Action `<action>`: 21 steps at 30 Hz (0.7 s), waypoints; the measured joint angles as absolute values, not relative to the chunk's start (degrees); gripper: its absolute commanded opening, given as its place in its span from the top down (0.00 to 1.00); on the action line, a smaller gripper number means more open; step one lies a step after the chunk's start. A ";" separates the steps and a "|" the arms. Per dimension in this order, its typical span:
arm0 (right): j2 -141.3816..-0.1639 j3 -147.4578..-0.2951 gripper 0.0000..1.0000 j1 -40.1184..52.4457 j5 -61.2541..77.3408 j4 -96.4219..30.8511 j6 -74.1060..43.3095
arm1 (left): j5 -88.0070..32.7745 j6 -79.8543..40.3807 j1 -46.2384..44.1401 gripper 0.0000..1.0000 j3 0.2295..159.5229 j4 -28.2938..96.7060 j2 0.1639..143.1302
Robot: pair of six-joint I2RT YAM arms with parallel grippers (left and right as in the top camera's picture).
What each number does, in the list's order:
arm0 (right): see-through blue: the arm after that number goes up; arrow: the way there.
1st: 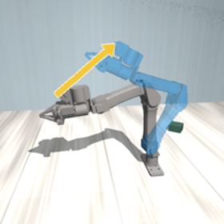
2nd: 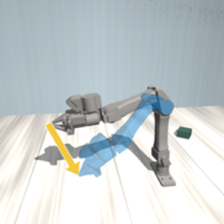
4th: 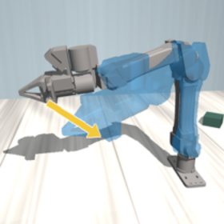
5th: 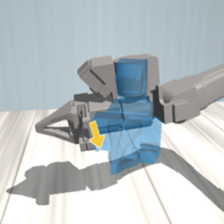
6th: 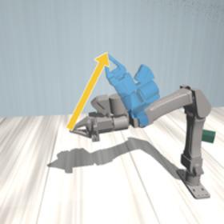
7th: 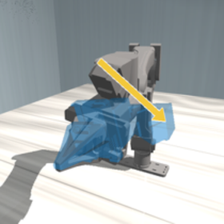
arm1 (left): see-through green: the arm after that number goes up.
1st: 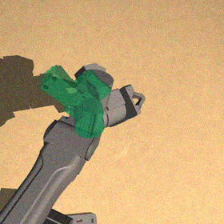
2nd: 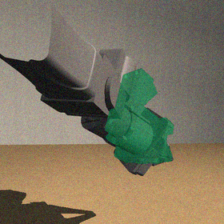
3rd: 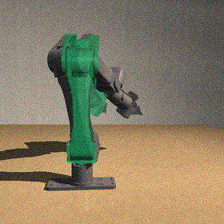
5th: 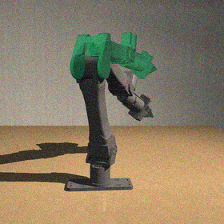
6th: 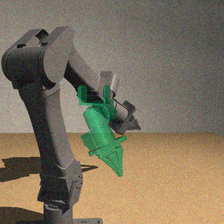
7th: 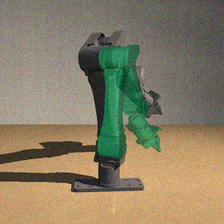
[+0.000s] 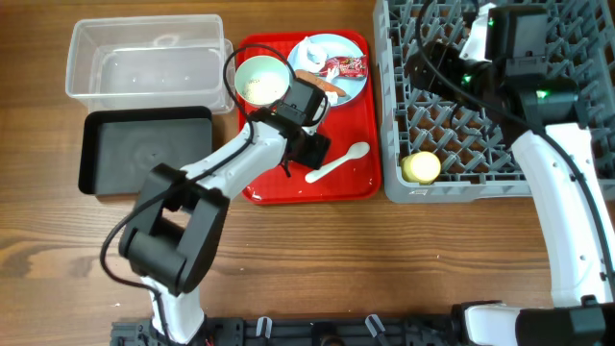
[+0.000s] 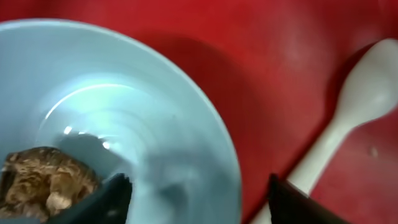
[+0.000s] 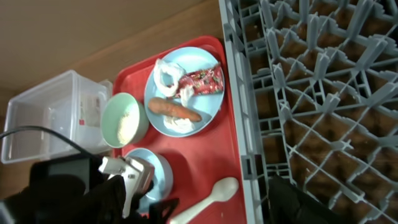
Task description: Sort waste into correct bins and load items into the dishwasher rack
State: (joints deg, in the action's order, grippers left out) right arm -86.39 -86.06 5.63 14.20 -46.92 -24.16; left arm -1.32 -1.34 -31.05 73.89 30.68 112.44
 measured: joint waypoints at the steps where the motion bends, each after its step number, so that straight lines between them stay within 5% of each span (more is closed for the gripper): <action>1: -86.41 -86.06 0.24 5.63 14.20 -47.00 -24.08 | -1.30 -1.30 -31.14 0.65 73.89 30.52 112.71; 2: -86.41 -86.06 0.24 5.63 14.20 -47.18 -23.88 | -1.28 -0.86 -31.40 0.80 73.89 30.33 112.84; 5: -86.41 -86.06 0.25 5.63 14.20 -47.18 -23.68 | -1.28 -0.69 -31.94 0.96 73.89 29.76 112.84; 16: -86.41 -86.06 0.24 5.63 14.17 -47.22 -23.68 | -2.42 -7.70 -32.73 0.96 78.28 40.14 104.90; 21: -86.41 -86.06 0.24 5.63 14.17 -47.29 -23.68 | -12.29 -11.70 -17.50 0.96 80.75 47.83 89.14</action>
State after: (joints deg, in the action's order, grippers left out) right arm -86.41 -86.06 5.63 14.17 -47.29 -23.68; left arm -12.29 -11.70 -17.50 80.75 47.83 89.14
